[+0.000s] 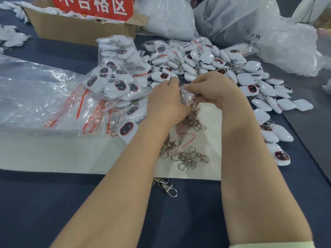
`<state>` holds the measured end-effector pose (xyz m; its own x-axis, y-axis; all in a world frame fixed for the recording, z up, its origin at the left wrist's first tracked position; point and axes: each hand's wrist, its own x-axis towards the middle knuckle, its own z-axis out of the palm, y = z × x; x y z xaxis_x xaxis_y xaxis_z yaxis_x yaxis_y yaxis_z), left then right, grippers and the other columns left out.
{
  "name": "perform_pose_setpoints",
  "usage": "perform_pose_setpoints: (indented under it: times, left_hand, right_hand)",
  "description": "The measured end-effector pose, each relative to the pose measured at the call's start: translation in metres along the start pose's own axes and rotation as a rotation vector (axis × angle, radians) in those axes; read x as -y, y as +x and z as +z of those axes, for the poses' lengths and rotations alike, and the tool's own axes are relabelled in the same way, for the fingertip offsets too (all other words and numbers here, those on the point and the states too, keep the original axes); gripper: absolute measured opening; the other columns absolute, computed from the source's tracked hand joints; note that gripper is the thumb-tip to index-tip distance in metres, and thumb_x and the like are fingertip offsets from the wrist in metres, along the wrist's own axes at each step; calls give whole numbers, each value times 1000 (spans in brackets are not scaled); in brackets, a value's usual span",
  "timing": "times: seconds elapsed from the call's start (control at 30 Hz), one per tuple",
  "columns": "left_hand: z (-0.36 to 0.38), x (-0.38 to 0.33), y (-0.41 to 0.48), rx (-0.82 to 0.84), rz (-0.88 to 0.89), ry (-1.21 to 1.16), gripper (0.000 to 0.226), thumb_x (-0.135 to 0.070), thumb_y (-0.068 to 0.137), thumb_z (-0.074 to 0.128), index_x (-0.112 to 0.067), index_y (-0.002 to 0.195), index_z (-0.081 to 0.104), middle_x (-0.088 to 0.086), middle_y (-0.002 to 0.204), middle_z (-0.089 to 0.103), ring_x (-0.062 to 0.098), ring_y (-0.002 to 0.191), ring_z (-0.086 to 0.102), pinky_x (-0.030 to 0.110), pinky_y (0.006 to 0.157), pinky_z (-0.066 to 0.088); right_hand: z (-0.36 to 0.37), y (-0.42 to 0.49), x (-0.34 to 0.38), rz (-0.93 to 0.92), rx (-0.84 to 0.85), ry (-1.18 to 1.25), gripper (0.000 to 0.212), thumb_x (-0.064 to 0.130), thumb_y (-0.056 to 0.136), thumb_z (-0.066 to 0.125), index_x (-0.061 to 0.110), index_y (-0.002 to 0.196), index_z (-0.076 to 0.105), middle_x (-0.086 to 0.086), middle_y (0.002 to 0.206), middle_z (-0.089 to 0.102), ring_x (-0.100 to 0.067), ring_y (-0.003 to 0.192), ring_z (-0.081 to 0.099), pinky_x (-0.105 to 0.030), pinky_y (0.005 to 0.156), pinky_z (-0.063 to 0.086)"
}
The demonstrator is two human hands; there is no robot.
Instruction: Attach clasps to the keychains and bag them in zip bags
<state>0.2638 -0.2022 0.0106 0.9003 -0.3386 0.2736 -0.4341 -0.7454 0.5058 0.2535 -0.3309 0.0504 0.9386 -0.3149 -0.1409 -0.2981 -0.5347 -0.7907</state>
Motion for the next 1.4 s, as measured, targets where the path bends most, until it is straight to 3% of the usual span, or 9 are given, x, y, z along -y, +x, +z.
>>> perform_pose_setpoints:
  times: [0.2,0.33,0.4,0.5,0.63,0.8,0.97,1.13,1.4]
  left_hand:
    - [-7,-1,-3,29,-5,-58,58,-33,80,68,-12,128,41,9,124,52,29,112,51,37,84,42]
    - [-11,-2,-4,19,-8,-76,57,-35,80,68,-13,125,42,9,118,54,29,107,53,38,79,44]
    - [-13,-1,-3,0,-1,-40,59,-33,80,69,-14,128,41,8,119,55,29,108,53,35,76,40]
    - [-16,-2,-3,-8,11,51,58,-34,81,66,-16,129,41,7,118,56,29,108,54,34,73,38]
    - [-18,-8,-4,-11,56,149,42,-29,84,60,-16,120,46,6,108,60,29,100,57,33,66,35]
    - [-18,-8,-6,-9,40,132,44,-28,81,64,-17,121,48,6,115,56,28,105,54,32,67,33]
    - [-16,-3,-6,13,-115,203,43,-36,85,60,-12,119,47,12,117,54,34,109,53,34,72,34]
    - [-20,-3,-7,-25,-135,102,23,-22,88,50,-10,107,53,12,104,60,32,93,55,33,65,35]
    - [-38,-7,-4,-221,-108,-170,16,-19,94,47,-11,98,61,-1,87,60,23,89,59,34,78,48]
  right_hand:
    - [16,0,-2,-10,97,132,13,15,85,70,15,73,64,-17,82,62,-27,79,48,-36,72,35]
    - [15,-3,-2,-94,167,124,9,7,86,63,4,81,69,-10,68,63,-17,60,55,-20,54,43]
    - [16,-6,-2,-117,223,102,14,4,87,59,-7,91,67,-18,80,60,-22,71,52,-28,64,42]
    - [18,-10,0,-133,280,89,12,-3,85,57,3,80,66,-21,88,59,-25,81,51,-37,75,39]
    - [19,-8,4,-131,269,-27,29,-10,81,44,12,75,61,-10,74,60,-23,67,54,-32,64,42]
    - [21,-3,11,-142,193,-345,24,-3,84,45,15,70,54,-2,72,55,-16,66,48,-23,55,34]
    - [21,-4,7,-139,152,-258,18,20,90,60,6,96,69,-12,88,66,-17,77,54,-23,57,38]
    - [19,0,3,-48,98,-171,19,11,90,52,5,94,70,7,56,65,1,38,52,-8,33,31]
    - [17,-7,11,-16,172,-23,37,41,97,50,16,72,61,5,63,69,-4,50,57,-17,48,35]
